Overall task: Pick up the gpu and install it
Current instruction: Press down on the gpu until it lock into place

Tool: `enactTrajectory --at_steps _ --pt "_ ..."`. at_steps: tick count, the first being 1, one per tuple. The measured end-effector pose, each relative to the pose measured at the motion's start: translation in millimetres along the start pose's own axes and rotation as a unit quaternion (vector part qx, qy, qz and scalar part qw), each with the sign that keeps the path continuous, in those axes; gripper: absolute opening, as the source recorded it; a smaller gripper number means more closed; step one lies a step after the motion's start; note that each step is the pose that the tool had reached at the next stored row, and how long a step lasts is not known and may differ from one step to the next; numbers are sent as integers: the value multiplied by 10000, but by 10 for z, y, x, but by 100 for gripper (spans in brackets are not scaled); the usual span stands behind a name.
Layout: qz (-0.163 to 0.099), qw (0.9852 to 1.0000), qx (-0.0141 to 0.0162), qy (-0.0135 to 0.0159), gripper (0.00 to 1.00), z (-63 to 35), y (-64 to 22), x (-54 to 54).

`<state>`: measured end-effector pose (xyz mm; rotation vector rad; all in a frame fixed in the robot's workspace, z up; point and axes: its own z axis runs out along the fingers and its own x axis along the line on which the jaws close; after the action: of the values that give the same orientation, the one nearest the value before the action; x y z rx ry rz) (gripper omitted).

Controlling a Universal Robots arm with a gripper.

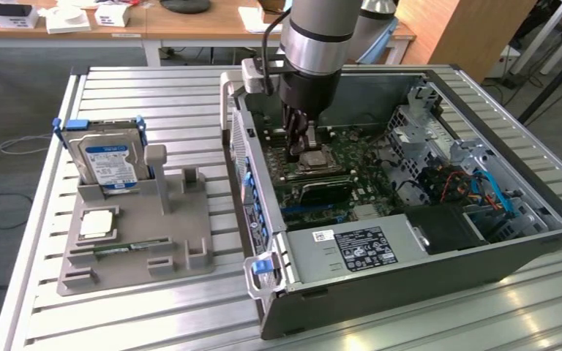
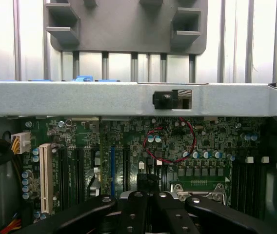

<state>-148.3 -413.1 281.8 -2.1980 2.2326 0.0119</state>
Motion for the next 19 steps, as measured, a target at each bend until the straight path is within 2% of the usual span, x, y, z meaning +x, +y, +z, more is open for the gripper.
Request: enactTrajectory --at_steps 8,19 --pt "0 10000 1 -2 11 0 1 10" --pt "0 10000 7 -11 11 -2 27 182"
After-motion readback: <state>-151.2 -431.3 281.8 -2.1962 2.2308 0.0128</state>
